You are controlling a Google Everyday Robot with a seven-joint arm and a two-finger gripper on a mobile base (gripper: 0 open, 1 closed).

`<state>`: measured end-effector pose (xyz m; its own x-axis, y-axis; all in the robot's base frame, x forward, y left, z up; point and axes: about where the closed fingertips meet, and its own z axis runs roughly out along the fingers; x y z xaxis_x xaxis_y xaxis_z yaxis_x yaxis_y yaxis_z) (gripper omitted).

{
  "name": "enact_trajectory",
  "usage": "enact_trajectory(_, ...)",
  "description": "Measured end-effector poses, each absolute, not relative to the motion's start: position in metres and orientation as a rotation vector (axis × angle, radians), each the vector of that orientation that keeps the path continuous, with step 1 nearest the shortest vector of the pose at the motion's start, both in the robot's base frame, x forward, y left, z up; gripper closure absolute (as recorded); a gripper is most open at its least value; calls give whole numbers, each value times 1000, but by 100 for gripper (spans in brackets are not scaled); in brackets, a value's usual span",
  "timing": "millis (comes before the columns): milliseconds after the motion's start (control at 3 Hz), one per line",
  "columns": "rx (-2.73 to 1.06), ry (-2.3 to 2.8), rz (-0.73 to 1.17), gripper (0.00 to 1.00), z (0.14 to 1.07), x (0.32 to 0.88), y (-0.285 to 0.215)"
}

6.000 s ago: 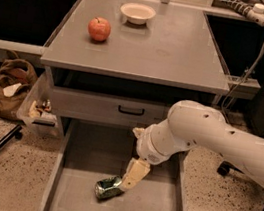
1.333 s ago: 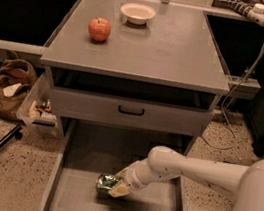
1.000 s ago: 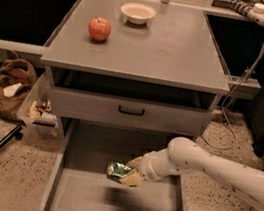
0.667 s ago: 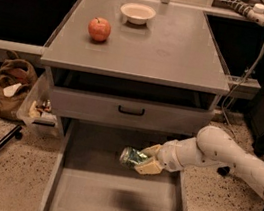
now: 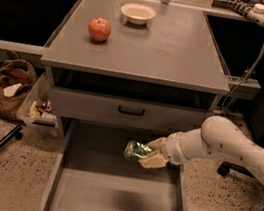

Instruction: Pick green can from middle drawer and place on counter

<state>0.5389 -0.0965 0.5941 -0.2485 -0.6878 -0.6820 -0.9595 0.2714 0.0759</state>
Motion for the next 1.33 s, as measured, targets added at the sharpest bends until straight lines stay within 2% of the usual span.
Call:
enact_trajectory(667,-1649,1951,468,100,762,566,-70)
enact_trajectory(1333,-1672,1945,425,100,774,573,-72)
